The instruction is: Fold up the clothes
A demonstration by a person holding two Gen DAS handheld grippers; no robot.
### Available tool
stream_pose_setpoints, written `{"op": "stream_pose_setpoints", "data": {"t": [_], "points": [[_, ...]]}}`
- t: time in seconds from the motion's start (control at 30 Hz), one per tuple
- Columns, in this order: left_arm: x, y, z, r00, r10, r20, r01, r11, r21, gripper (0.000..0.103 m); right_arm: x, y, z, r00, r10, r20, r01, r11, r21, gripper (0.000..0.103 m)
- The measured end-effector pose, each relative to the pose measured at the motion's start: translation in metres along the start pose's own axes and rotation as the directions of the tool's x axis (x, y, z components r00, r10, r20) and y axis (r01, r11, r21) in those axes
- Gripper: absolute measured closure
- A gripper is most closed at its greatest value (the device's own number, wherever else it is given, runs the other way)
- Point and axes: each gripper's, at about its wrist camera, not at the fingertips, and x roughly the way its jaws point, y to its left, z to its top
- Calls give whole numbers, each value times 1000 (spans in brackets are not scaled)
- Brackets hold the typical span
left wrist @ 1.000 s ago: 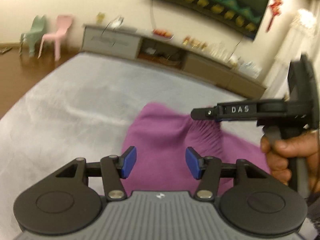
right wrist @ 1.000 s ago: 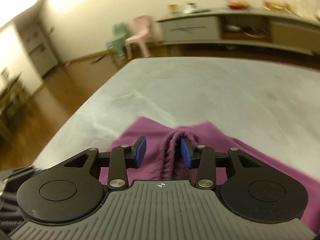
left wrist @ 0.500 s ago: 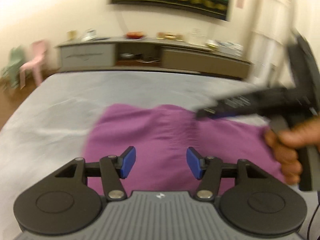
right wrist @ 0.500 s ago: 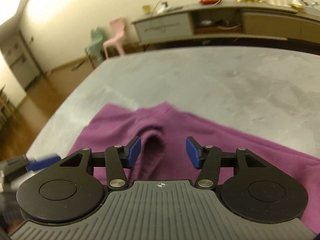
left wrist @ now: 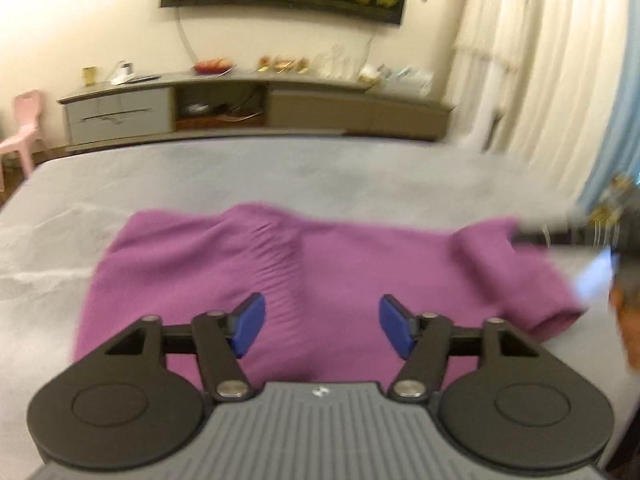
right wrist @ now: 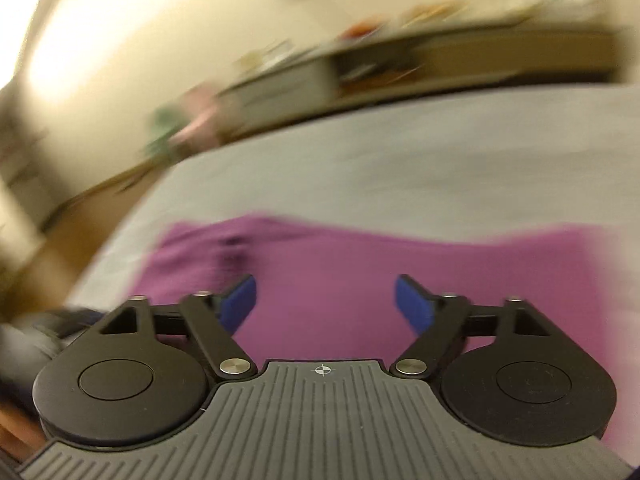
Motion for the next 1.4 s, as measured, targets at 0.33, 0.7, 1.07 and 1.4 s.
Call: {"op": "stream_pose_setpoints", "data": {"t": [0.33,0.7,1.07,1.4], "points": [[68,-127,68,946,-308,-102,304,951,-53,16,-39,-83,-42,996,-80,-24,82,994,75,92],[100,-150,83,960,-190,-205,209,975,75,91,-95,11,-58,945,183,272,-85,938,-337,82],[74,-2,55,969,-189,-156,144,955,-261,57,-58,29,-58,922,369,117,-340,917,-210,55],[114,7,28,936,-291,-197,226,928,-296,76,-25,49,-50,939,337,73,-321,931,-175,55]]}}
